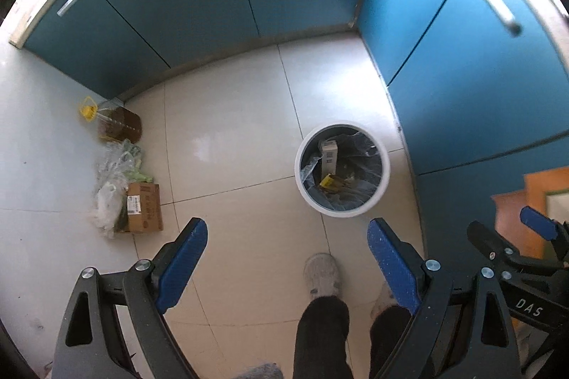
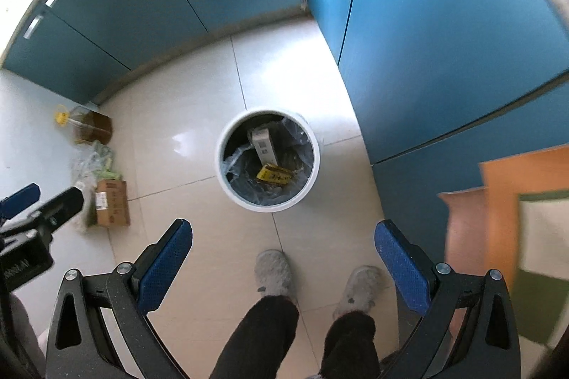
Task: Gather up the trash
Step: 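Lift both tools away from the bin back toward the table, then grasp the rainbow-logo medicine box with the left tool while the right tool grasps a red sachet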
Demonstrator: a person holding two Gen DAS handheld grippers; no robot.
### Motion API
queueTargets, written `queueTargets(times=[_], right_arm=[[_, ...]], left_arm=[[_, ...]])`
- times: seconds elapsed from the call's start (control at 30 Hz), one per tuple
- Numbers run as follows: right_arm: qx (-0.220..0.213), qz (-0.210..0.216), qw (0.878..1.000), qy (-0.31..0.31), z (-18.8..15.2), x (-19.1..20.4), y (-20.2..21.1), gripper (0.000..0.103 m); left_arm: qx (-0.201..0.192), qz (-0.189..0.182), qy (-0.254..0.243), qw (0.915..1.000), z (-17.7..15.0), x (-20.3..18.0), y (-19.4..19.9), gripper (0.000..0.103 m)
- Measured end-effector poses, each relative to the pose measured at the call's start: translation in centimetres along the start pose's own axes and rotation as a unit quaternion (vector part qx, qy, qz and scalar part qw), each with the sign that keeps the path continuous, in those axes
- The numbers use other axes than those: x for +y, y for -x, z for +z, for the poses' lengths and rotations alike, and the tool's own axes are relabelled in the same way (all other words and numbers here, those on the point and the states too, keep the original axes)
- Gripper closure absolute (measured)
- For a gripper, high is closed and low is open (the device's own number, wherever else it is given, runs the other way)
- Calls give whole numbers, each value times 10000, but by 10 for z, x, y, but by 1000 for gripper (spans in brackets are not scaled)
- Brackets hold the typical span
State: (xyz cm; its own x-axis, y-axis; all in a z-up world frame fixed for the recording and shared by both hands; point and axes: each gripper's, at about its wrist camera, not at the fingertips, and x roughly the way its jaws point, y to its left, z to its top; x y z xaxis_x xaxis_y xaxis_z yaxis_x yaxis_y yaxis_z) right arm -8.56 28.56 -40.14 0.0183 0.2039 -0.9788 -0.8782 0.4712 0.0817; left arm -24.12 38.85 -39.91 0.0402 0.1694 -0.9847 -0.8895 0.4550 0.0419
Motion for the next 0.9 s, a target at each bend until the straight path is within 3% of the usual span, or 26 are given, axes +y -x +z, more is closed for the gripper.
queueTargets(times=[0.27, 0.37, 0.47, 0.6, 0.73, 0.83, 0.9], right_arm=[[-334, 395, 9986, -142, -13, -4, 111, 0], [-471, 688, 9958, -374, -17, -18, 145, 0], [-664, 955, 9896, -845, -20, -57, 183, 0], [-961, 888, 9809, -1439, -30, -134, 224, 0], [-1253, 481, 9624, -2363, -60, -249, 263, 0], [-1350, 36, 9380, -3192, -103, -345, 278, 0], [-1306, -223, 9169, -3766, -135, -406, 281, 0]], left_arm=[[-311, -86, 77, 9995, -7, -3, 97, 11], [-450, 28, 61, 9990, -2, -12, 127, 11], [-678, 130, -47, 9976, 9, -40, 161, 11], [-998, -63, -411, 9941, 28, -115, 203, 11], [-1007, -455, -1127, 9875, 34, -220, 222, 11], [-756, -798, -1680, 9796, 27, -311, 216, 11], [-244, -1090, -1948, 9745, 27, -375, 201, 11]])
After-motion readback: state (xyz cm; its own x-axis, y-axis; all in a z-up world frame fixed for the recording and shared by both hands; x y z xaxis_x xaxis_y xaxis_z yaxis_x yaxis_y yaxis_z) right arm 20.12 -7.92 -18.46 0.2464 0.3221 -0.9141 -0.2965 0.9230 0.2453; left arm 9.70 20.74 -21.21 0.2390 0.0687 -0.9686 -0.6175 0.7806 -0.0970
